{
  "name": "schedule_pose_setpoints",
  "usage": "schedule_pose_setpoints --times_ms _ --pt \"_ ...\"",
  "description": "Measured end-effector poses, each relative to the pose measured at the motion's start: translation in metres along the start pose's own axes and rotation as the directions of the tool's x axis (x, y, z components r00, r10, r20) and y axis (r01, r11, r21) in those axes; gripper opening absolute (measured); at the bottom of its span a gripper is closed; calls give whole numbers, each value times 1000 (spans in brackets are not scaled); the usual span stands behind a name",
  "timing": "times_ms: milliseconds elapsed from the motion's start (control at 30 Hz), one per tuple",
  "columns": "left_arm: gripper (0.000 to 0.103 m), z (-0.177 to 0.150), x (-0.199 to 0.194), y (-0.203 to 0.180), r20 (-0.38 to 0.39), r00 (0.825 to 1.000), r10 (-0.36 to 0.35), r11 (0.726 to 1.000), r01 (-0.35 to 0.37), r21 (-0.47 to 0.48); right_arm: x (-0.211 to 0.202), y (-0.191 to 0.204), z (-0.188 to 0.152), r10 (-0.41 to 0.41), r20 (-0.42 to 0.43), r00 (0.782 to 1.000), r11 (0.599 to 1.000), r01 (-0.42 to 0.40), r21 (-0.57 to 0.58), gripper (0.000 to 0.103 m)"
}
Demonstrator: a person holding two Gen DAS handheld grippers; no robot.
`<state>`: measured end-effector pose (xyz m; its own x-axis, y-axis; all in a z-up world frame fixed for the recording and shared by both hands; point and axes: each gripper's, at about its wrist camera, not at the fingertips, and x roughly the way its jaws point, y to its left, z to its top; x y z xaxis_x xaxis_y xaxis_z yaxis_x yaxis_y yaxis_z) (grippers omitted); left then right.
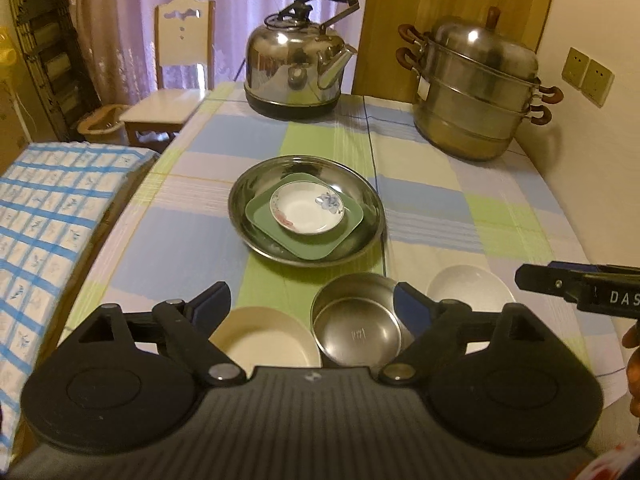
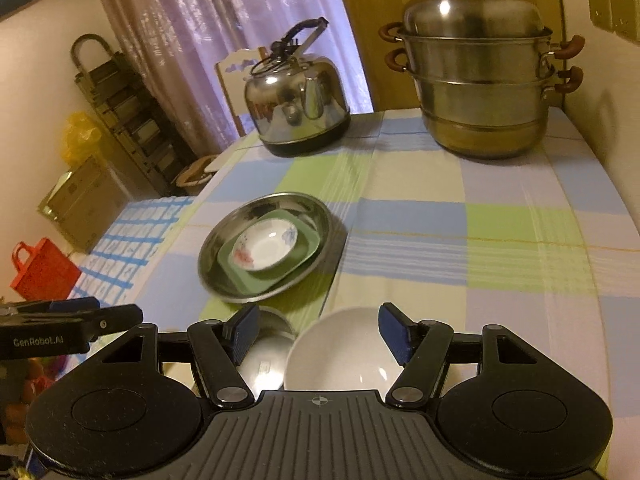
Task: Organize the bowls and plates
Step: 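Open the left tool, release the saucer, and pull back, then reach the left tool to the cream bowl and grasp its rim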
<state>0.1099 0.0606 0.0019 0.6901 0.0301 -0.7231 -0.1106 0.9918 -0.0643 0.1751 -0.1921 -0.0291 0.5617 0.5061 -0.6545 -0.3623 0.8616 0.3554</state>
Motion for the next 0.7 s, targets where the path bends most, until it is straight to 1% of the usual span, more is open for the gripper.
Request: schedule_pose_setpoints --times_ms 67,267,433,700 --pt "91 -10 -13 -6 16 1000 12 1000 -12 5 -9 -2 -9 12 -4 1000 1000 -12 4 66" --pt "91 -35 -42 -21 25 1000 14 1000 -14 -10 -34 -5 -29 32 -7 999 999 -32 3 66" --pt "91 -56 -61 -34 15 1000 26 1000 -26 -7 -54 -5 -46 28 1 1000 1000 -28 -13 66" --pt "91 -81 -80 -49 -7 1000 18 1000 -18 -8 -68 -3 -71 17 -39 999 999 -18 -32 66"
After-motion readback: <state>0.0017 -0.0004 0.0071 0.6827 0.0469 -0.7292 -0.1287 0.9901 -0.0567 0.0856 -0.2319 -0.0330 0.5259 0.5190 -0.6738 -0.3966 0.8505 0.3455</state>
